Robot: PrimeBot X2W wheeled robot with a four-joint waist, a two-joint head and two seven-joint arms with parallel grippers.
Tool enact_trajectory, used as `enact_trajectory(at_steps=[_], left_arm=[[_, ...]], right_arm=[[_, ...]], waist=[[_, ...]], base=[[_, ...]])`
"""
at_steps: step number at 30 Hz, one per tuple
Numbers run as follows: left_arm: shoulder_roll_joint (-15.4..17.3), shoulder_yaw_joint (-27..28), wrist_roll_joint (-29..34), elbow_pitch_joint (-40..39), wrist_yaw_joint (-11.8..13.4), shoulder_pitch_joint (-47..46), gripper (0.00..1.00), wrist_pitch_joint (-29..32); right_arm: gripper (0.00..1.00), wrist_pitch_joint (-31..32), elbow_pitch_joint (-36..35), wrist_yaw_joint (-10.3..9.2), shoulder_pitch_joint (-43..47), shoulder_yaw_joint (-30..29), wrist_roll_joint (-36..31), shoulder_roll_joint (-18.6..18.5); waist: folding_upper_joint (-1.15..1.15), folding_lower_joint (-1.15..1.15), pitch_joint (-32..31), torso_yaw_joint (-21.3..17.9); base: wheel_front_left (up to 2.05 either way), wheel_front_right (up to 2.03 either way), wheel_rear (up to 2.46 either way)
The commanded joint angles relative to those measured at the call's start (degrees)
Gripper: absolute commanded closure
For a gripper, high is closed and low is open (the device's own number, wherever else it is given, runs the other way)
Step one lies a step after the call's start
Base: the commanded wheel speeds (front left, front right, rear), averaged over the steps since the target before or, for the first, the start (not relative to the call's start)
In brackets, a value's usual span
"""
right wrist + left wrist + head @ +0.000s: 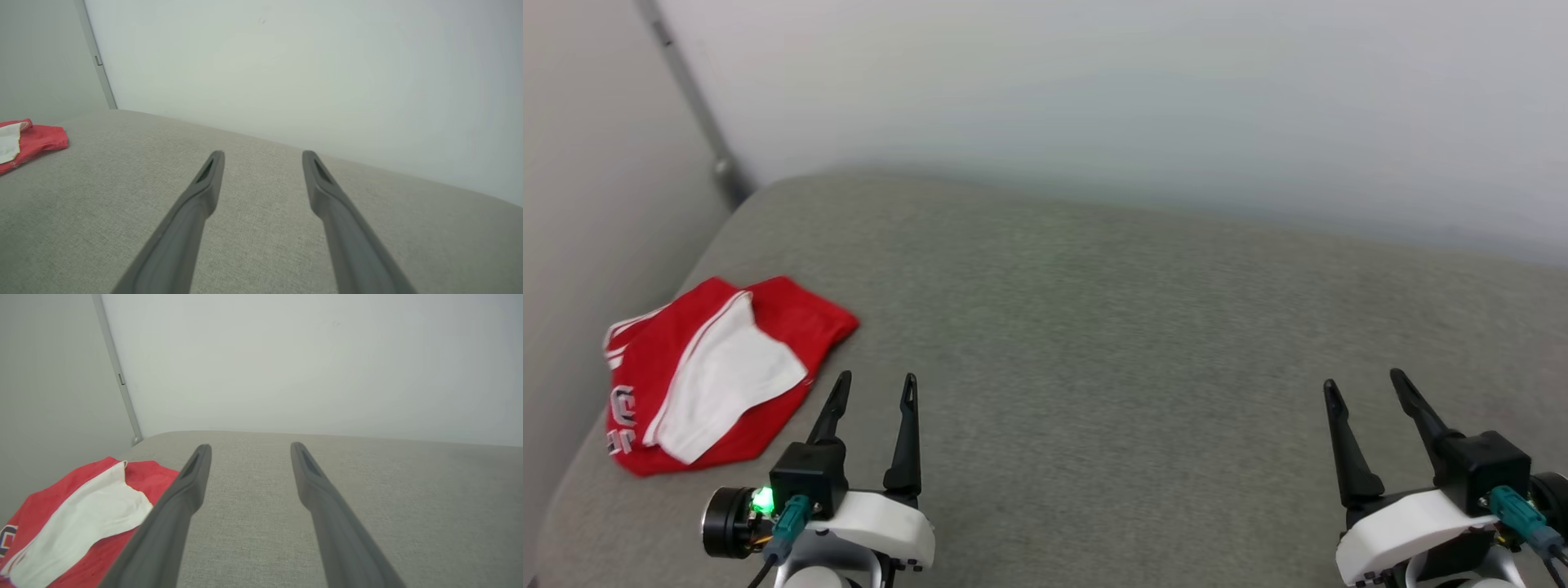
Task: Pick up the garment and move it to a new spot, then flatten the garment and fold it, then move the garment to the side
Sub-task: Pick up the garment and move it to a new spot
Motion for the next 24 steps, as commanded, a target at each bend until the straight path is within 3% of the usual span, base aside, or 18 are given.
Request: enact_trajectory(at_steps=[1, 14, 24], left_arm=[[0.08, 0.62, 1.12, 0.0, 0.35, -0.54, 0.0, -0.54], [-0.34, 5.31, -0.66, 0.12, 0.16, -0.35, 0.0, -0.41], [-0.91, 8.1, -0.81, -1.81, 0.19, 0.54, 0.0, -0.41]], right_arm=[[0.0, -0.51, -0.12, -0.02, -0.82, 0.59, -1.46, 0.13], [0.0, -0.9, 1.43, -0.03, -2.36, 3.75, 0.48, 0.1], [0.0, -1.33, 3.63, -0.03, -5.52, 6.56, 1.73, 0.09]], waist=[[0.0, 0.0, 0.44, 5.49], [0.0, 0.0, 1.31, 17.94], [0.0, 0.0, 2.83, 19.0]], base=[[0.0, 0.0, 0.0], [0.0, 0.0, 0.0], [0.0, 0.0, 0.0]])
